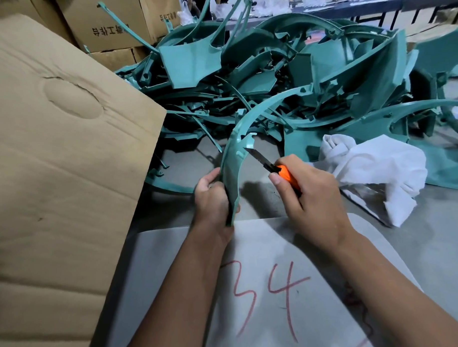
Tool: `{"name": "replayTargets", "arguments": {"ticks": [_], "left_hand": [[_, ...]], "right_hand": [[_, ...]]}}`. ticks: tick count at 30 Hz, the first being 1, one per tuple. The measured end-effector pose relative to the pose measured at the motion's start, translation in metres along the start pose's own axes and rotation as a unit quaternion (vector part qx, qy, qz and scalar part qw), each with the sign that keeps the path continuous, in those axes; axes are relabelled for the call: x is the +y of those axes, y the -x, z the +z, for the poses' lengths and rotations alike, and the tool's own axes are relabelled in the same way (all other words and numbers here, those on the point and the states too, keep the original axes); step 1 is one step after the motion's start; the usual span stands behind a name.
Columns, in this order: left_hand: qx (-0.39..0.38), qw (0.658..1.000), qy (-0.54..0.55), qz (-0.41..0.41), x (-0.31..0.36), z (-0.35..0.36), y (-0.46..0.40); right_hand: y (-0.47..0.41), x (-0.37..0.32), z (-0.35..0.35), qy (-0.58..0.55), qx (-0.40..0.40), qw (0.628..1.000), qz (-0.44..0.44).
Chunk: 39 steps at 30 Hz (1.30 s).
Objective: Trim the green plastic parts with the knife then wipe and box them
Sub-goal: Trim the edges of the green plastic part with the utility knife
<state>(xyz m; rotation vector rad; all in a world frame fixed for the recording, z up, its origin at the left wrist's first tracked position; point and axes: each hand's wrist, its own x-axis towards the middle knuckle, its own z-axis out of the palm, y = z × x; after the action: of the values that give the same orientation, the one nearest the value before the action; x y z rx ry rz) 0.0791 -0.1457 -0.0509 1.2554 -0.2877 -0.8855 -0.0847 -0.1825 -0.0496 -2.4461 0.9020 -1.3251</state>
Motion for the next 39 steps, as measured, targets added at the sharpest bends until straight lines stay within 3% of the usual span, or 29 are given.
{"name": "replayTargets", "arguments": {"ticks": [7, 11, 22, 26, 32, 35, 39], "left_hand": [[0.043, 0.999, -0.007, 0.0, 0.0, 0.0, 0.001], [0.076, 0.997, -0.005, -0.002, 0.002, 0.0, 0.0], [0.126, 0.992, -0.01, -0.007, 0.006, -0.004, -0.006], [0.143, 0.989, -0.036, 0.025, 0.006, -0.006, -0.003], [0.16, 0.97, -0.082, 0.166, 0.016, -0.009, -0.001], [0.157, 0.968, -0.071, 0.182, 0.017, -0.009, 0.002], [0.147, 0.976, -0.032, 0.159, 0.019, -0.009, 0.002]], "right_hand": [[0.002, -0.004, 0.002, 0.044, -0.003, 0.999, 0.005], [0.003, -0.004, 0.002, 0.052, -0.067, 0.996, -0.036], [0.005, -0.002, -0.003, -0.088, -0.191, 0.974, -0.079], [0.003, -0.003, -0.004, -0.128, -0.116, 0.981, -0.082], [0.002, 0.009, 0.0, 0.004, -0.06, 0.998, -0.006], [0.002, 0.009, 0.0, 0.024, -0.074, 0.997, -0.004], [0.003, 0.007, -0.002, -0.044, -0.15, 0.987, -0.044]]}}
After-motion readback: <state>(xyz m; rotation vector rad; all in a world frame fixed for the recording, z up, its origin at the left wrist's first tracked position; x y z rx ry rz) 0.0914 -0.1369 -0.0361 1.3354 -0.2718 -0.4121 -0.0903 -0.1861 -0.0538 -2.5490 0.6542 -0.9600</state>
